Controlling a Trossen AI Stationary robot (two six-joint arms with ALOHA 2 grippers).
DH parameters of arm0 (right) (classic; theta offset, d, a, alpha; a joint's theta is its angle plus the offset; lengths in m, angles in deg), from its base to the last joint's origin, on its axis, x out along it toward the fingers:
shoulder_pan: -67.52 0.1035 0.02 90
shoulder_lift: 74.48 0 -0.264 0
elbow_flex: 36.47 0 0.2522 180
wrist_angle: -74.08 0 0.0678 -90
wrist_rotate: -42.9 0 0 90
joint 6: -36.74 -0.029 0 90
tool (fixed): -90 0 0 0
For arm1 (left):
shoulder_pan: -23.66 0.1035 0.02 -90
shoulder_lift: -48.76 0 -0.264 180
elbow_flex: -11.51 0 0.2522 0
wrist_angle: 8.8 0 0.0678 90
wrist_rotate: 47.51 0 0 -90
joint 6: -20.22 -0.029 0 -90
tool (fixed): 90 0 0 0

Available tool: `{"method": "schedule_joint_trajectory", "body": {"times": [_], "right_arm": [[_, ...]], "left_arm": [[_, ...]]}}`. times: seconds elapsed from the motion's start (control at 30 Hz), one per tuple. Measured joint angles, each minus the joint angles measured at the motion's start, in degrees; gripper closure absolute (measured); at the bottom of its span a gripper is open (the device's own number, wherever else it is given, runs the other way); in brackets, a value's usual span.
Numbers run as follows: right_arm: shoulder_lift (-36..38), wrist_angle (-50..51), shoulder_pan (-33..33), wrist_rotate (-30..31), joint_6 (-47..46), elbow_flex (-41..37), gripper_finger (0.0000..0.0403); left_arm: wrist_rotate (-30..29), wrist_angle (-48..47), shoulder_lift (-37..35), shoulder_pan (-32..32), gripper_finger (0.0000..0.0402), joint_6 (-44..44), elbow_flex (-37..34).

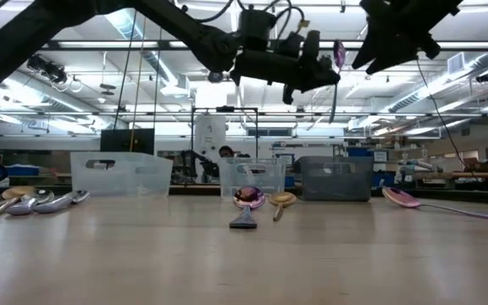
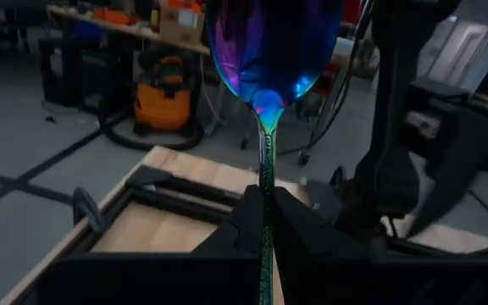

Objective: Sort silverware by color (type)
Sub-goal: Put the blue spoon into the black bin

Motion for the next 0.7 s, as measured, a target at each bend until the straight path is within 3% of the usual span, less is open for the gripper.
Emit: {"method": "schedule_joint_trajectory", "body": {"times": [0.33, 0.7], "right_arm": [[-7.2, -6.04, -3.87, 9.57, 6.62, 0.0, 0.0156], [-6.18, -15.08, -10.95, 6.24, 18.61, -0.02, 0.0175]], "left_arm": [[-0.01, 10.02, -1.1, -0.4, 0.0383, 5.12, -2.82], [-0.04, 15.46, -1.1, -0.36, 0.0381, 7.62, -2.82]]}}
